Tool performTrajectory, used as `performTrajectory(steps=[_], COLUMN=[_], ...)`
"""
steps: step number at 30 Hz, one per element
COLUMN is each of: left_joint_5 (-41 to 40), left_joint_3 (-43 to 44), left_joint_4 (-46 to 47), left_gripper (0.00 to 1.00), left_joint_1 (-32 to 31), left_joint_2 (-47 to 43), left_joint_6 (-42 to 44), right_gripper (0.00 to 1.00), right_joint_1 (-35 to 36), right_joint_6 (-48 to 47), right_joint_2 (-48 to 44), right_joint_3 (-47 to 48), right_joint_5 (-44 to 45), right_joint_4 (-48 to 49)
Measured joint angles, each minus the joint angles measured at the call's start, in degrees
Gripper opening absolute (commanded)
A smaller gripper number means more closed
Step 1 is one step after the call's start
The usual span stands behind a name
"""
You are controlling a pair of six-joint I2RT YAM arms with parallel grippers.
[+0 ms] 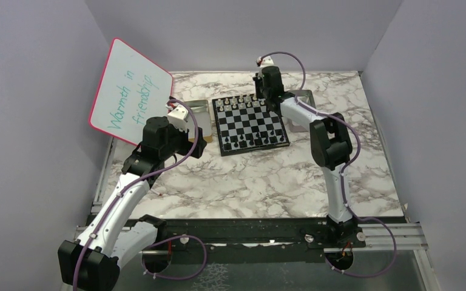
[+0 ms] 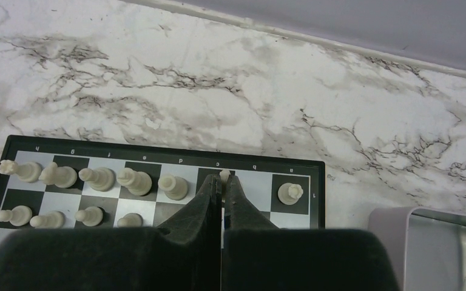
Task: Set up the chess pieces on the board
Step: Place the chess piece on the chessboard.
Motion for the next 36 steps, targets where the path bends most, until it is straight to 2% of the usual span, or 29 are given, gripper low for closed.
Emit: performTrajectory(steps=[5, 36], left_joint_5=[0.0, 0.0], left_joint_3=[0.0, 0.0], left_joint_4=[0.0, 0.0], left_gripper=[0.99, 0.99], left_joint_1=[0.0, 0.0], left_joint_2=[0.0, 0.0], left_joint_6=[0.0, 0.2], right_gripper=[0.01, 0.04], right_joint_1=[-0.7, -3.0], right_joint_6=[0.4, 4.6], right_joint_2=[2.2, 6.4], right_joint_3=[2.5, 3.4], right_joint_5=[-1.1, -3.7], right_joint_4=[-1.6, -2.4])
